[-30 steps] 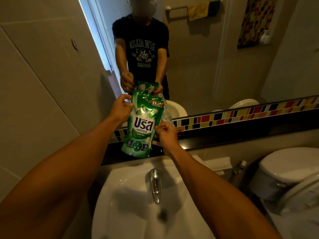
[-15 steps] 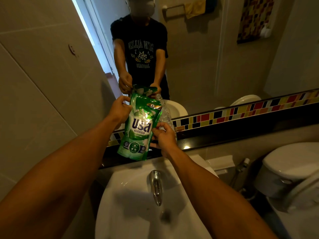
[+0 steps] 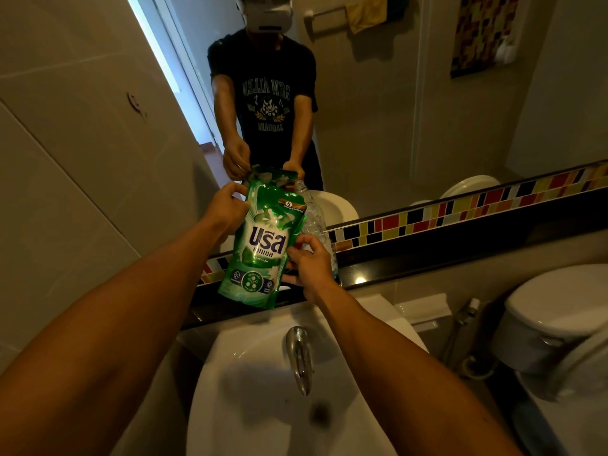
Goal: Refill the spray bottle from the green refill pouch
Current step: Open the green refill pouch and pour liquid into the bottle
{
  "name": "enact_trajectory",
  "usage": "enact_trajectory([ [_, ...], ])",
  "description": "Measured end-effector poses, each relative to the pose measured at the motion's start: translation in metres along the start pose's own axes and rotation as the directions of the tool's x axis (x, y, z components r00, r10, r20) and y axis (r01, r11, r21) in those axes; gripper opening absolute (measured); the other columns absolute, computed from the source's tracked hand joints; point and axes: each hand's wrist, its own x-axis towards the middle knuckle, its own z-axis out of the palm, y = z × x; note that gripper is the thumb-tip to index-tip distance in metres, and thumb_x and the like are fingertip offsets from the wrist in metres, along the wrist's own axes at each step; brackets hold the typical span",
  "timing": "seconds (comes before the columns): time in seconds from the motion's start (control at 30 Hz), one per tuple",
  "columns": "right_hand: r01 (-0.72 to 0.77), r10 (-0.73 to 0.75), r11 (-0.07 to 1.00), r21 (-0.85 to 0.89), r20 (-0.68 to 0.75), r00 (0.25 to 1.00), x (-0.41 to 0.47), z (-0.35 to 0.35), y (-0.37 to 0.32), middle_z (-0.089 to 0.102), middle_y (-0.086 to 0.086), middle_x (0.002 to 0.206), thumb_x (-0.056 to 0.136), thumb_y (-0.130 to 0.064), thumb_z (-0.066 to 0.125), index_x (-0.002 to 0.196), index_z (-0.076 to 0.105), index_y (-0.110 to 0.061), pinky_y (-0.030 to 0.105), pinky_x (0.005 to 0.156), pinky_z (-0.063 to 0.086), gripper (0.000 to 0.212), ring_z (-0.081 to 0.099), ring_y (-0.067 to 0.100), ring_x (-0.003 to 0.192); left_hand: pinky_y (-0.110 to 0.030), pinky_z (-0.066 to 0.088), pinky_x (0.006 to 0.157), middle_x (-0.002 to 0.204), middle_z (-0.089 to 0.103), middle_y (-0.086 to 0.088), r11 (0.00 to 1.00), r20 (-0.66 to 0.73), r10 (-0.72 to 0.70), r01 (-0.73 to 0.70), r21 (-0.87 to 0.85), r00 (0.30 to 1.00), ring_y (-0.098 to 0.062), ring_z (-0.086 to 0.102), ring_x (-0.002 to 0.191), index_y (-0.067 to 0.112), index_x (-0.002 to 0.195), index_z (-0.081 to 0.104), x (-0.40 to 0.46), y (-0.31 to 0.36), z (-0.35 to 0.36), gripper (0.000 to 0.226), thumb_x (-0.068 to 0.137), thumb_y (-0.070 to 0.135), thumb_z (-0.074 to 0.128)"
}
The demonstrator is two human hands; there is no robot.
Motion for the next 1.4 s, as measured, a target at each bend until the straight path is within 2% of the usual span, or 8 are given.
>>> enact_trajectory([
  [0.17,-0.012,0.012,1.000,0.013,0.002,1.000,0.002,0.002,0.001,0.069,0.022,0.125,0.102,-0.003,0.055,0.122,0.054,-0.008,0.059,0.078,0.063,0.021,0.073,0.035,0.101,-0.022,0.041,0.038,0.087,0.058,-0.006,0.999,-0.004,-0.003,0.004,0.048,1.000,-0.017,0.053,0.059,0.017,0.113,0.048,0.005,0.001,-0.002,0.018,0.100,0.006,0.055],
  [0.27,-0.015,0.015,1.000,0.018,0.002,1.000,0.002,0.003,0.001,0.069,0.022,0.124,0.101,-0.003,0.056,0.116,0.055,-0.011,0.059,0.079,0.062,0.017,0.071,0.041,0.109,-0.024,0.042,0.042,0.095,0.058,-0.012,0.998,0.000,-0.008,0.008,0.065,1.000,-0.018,0.053,0.059,0.017,0.114,0.050,0.009,0.001,-0.003,0.020,0.099,0.004,0.055],
  [0.53,-0.026,0.025,0.999,0.040,0.011,1.000,0.004,0.004,0.004,0.073,0.018,0.113,0.101,-0.003,0.056,0.112,0.055,-0.015,0.057,0.077,0.064,0.017,0.074,0.030,0.092,-0.028,0.041,0.047,0.108,0.057,-0.014,0.994,0.016,-0.028,0.026,0.110,0.999,-0.018,0.054,0.064,0.018,0.116,0.049,0.018,0.000,-0.005,0.022,0.099,0.005,0.055],
  [0.67,-0.032,0.031,0.998,0.056,0.010,0.999,0.005,0.006,0.005,0.073,0.015,0.111,0.101,-0.002,0.055,0.117,0.054,-0.014,0.057,0.076,0.064,0.020,0.073,0.031,0.094,-0.029,0.043,0.050,0.110,0.057,-0.015,0.991,0.014,-0.031,0.029,0.127,0.999,-0.019,0.055,0.067,0.013,0.124,0.051,0.022,0.000,-0.007,0.028,0.098,0.004,0.056],
  [0.77,-0.030,0.029,0.997,0.065,0.015,0.999,0.003,0.006,0.005,0.073,0.010,0.105,0.101,-0.003,0.056,0.122,0.054,-0.010,0.054,0.074,0.065,0.023,0.072,0.030,0.095,-0.031,0.046,0.052,0.110,0.059,-0.017,0.989,0.020,-0.029,0.026,0.145,0.999,-0.022,0.059,0.071,0.017,0.120,0.052,0.025,0.000,-0.009,0.026,0.097,0.006,0.058],
  [0.97,-0.032,0.031,0.996,0.078,0.007,0.999,0.004,0.005,0.005,0.073,0.009,0.105,0.101,-0.004,0.058,0.116,0.055,-0.015,0.058,0.079,0.063,0.018,0.072,0.031,0.096,-0.029,0.047,0.053,0.108,0.059,-0.017,0.983,0.040,-0.029,0.022,0.181,0.999,-0.020,0.061,0.071,0.013,0.126,0.053,0.030,0.002,-0.007,0.031,0.097,0.005,0.058],
  [1.13,-0.034,0.034,0.995,0.095,0.004,0.999,0.004,0.004,0.005,0.073,0.009,0.105,0.101,-0.004,0.058,0.115,0.056,-0.015,0.057,0.078,0.063,0.019,0.073,0.032,0.097,-0.025,0.043,0.047,0.108,0.058,-0.017,0.978,0.032,-0.034,0.027,0.207,0.999,-0.018,0.058,0.067,0.013,0.126,0.053,0.033,0.004,-0.005,0.031,0.097,0.005,0.059],
  [1.4,-0.029,0.028,0.996,0.083,0.019,0.999,0.005,0.007,0.007,0.072,0.010,0.102,0.100,-0.005,0.059,0.114,0.056,-0.015,0.066,0.085,0.058,0.018,0.071,0.034,0.096,-0.027,0.043,0.050,0.127,0.058,-0.030,0.972,0.029,-0.016,0.008,0.235,0.999,-0.017,0.052,0.065,0.016,0.124,0.053,0.036,0.002,-0.009,0.032,0.095,0.004,0.059],
])
